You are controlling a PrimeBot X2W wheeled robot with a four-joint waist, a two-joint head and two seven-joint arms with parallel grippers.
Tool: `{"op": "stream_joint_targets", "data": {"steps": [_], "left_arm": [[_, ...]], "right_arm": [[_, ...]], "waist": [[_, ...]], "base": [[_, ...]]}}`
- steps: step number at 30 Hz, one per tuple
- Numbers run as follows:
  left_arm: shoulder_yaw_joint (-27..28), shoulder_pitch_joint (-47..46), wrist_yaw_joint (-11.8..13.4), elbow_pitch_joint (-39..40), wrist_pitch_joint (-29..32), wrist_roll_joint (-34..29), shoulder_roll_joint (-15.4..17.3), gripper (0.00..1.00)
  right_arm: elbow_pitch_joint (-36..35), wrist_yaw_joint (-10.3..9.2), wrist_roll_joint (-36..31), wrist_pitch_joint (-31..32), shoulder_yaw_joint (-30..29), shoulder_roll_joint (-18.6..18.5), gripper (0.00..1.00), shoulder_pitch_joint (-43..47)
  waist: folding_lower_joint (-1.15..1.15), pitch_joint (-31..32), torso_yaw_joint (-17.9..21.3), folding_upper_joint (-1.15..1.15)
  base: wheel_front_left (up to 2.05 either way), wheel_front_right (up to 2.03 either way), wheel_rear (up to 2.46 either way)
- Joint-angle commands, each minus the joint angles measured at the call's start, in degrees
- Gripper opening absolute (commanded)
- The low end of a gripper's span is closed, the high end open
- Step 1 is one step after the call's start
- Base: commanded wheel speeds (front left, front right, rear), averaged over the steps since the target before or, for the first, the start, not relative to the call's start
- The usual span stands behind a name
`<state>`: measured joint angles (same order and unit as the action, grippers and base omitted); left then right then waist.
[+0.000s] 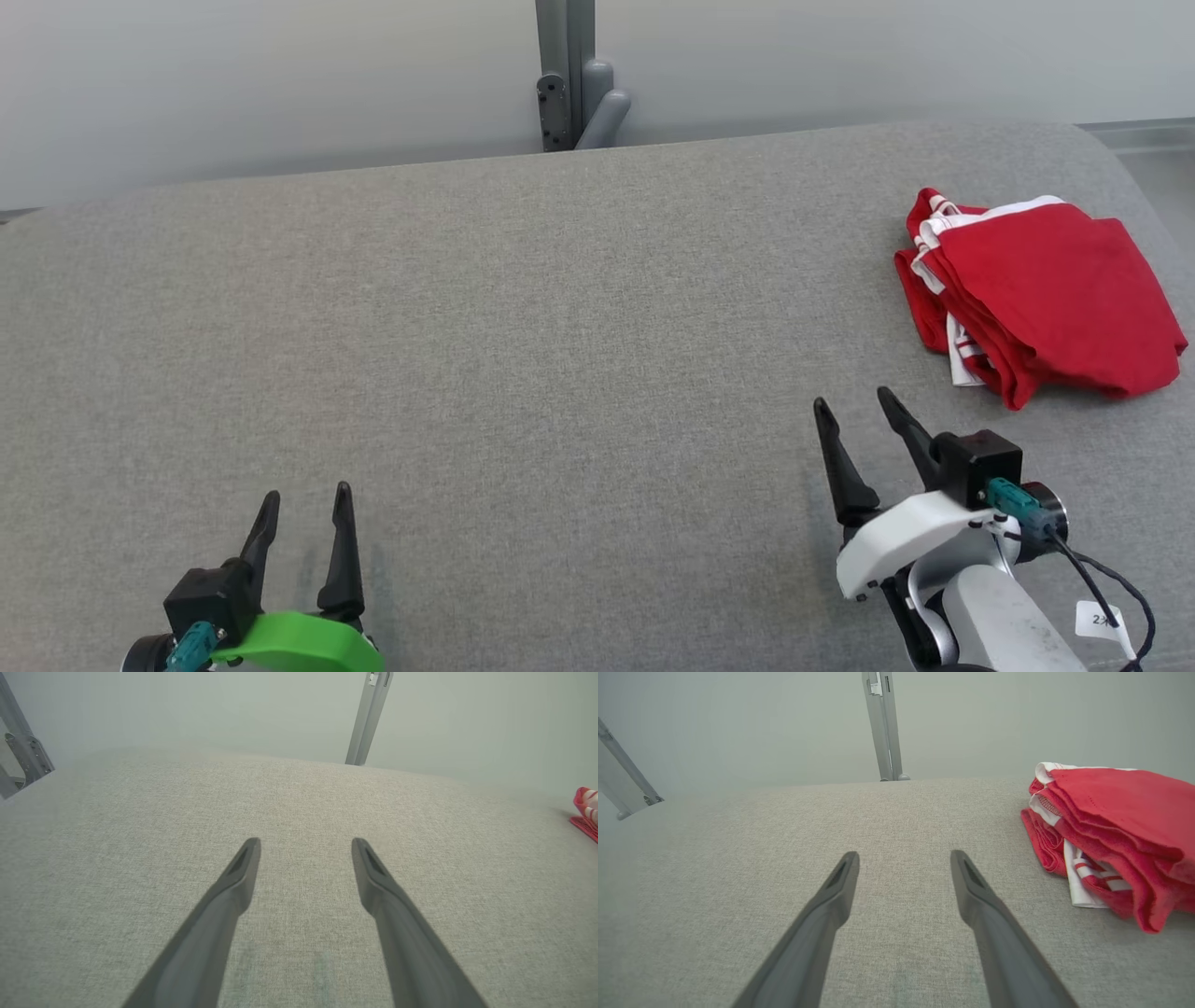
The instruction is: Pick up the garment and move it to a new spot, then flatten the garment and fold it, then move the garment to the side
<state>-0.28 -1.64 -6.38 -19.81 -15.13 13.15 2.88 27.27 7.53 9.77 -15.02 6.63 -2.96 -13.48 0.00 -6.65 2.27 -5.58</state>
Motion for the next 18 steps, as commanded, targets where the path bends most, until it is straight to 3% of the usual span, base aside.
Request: {"op": "stream_joint_targets", "data": {"steps": [1, 7, 18], "left_arm": [[0.2, 1.2, 0.4, 0.3, 0.1, -0.6, 0.1, 1.0], [1.5, 1.6, 1.8, 0.8, 0.0, -1.8, 0.1, 1.0], [2.2, 2.2, 1.4, 0.3, 0.1, -1.0, 0.1, 1.0]], "right_arm": [[-0.6, -0.1, -0.2, 0.0, 0.2, 0.0, 1.0, 0.9], [-1.8, -0.1, -1.0, 0.0, -0.8, 0.0, 1.0, 2.1], [-3.3, -0.1, -1.2, 0.0, -1.2, 0.0, 1.0, 3.9]], "waist": [[0.0, 0.5, -0.4, 0.0], [0.0, 1.2, -0.5, 0.0], [0.0, 2.0, -0.3, 0.0]], "base": [[0.0, 0.0, 0.0], [0.0, 0.0, 0.0], [0.0, 0.0, 0.0]]}}
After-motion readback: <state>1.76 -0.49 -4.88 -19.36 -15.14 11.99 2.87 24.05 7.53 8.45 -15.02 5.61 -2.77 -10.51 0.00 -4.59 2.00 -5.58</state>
